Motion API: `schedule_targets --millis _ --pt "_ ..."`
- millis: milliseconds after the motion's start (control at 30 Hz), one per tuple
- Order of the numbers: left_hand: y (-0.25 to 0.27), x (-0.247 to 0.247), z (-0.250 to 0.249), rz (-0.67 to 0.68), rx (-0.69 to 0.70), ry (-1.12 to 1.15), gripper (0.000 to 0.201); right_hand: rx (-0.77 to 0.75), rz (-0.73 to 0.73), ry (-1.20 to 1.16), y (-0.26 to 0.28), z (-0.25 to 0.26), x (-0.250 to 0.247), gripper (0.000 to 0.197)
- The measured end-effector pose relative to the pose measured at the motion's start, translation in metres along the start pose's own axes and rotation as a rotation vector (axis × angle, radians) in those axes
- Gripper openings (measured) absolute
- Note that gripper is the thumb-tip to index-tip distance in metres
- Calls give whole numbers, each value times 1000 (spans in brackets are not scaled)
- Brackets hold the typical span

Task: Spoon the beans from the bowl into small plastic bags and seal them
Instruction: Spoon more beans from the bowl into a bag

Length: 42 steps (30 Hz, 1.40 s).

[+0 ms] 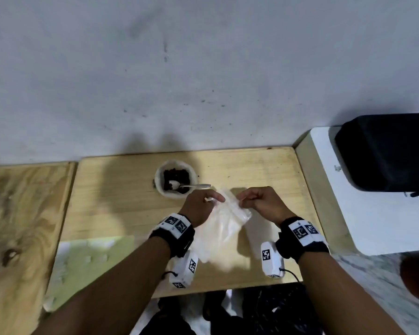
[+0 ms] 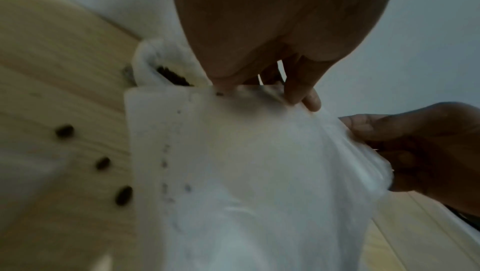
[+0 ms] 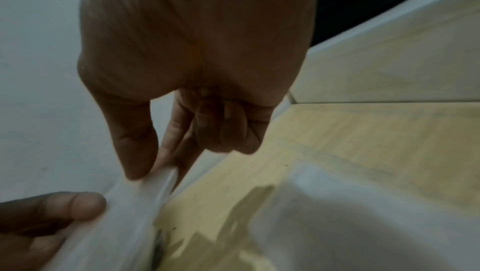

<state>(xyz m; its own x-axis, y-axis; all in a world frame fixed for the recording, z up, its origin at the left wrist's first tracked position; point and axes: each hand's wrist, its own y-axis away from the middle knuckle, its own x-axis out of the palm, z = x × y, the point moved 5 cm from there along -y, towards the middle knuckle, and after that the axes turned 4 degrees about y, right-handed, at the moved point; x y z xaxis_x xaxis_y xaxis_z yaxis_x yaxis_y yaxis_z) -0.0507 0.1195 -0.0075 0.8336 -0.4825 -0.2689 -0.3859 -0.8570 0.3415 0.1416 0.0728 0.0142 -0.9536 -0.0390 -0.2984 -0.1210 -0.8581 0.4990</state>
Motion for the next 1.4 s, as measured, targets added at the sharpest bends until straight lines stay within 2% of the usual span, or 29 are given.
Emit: schedule_targets --millis 100,200,300,367,433,500,567,667,800,1067,1133,1267,1400 --pt "12 -29 1 -8 25 -78 30 70 171 105 2 19 29 20" --pt "26 -54 7 -83 33 -113 26 130 266 122 1 24 57 19" --pt "43 -79 14 -268 118 -252 13 110 258 92 1 30 86 14" --pt "52 -87 16 -416 172 -339 15 75 239 59 1 34 100 10" --pt "59 -93 14 -470 181 -322 13 36 238 39 3 38 115 11" --pt "61 -95 15 -440 120 -258 36 -5 245 32 6 43 128 12" --pt "60 -97 26 -419 -10 -159 46 -53 247 12 9 51 137 14" --pt "59 -98 39 -345 -133 111 36 -104 260 -4 13 61 144 16" --pt "60 -98 34 -258 -170 302 20 -106 276 27 13 64 148 13" --pt "60 -100 27 -195 -138 366 24 22 260 -13 4 53 145 17" --pt "60 -99 26 -192 -146 365 21 -16 244 -3 3 54 144 17" --pt "61 -102 28 -261 -195 360 25 -201 217 125 3 58 148 4" --pt "62 -101 25 -255 -242 324 26 -303 199 240 0 64 149 8"
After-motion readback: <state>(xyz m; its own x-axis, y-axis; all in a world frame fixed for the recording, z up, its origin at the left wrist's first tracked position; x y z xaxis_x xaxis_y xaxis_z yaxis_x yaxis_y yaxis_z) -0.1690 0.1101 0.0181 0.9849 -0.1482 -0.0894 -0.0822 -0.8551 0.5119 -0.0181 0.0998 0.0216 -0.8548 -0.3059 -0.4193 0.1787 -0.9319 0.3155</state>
